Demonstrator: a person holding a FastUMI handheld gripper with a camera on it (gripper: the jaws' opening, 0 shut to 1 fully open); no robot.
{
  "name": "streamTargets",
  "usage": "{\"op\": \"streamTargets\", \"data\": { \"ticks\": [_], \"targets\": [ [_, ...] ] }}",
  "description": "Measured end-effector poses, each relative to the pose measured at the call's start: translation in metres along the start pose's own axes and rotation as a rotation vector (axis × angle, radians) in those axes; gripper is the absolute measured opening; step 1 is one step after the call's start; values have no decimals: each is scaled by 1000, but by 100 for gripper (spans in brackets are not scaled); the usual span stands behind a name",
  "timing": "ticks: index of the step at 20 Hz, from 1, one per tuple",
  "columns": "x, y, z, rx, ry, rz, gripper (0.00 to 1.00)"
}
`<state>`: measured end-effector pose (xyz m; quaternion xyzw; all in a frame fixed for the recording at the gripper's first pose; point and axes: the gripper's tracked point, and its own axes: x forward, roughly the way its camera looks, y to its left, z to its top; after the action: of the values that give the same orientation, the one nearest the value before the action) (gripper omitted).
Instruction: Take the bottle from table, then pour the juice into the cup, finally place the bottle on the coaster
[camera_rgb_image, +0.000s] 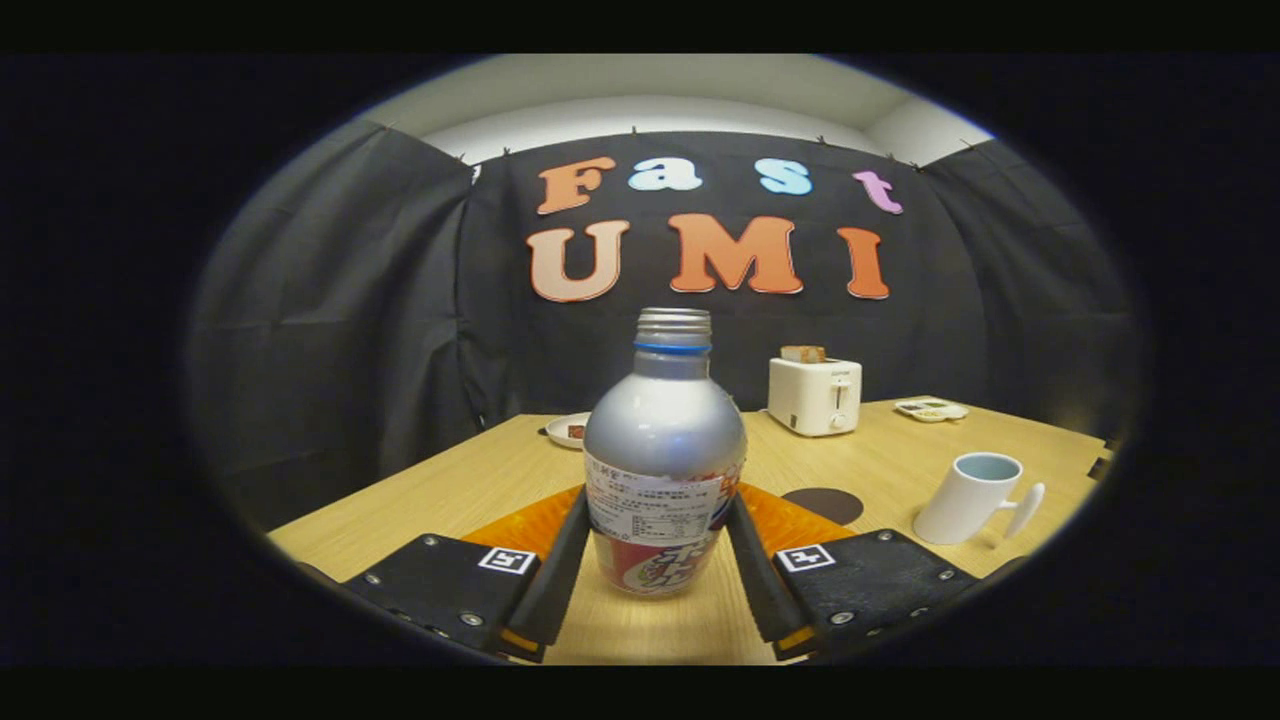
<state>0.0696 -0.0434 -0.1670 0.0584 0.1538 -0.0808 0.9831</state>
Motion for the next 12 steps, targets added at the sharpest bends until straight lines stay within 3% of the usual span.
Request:
{"op": "streamTargets", "data": {
  "ticks": [12],
  "targets": [
    [2,-50,13,317,44,-31,73]
  ]
}}
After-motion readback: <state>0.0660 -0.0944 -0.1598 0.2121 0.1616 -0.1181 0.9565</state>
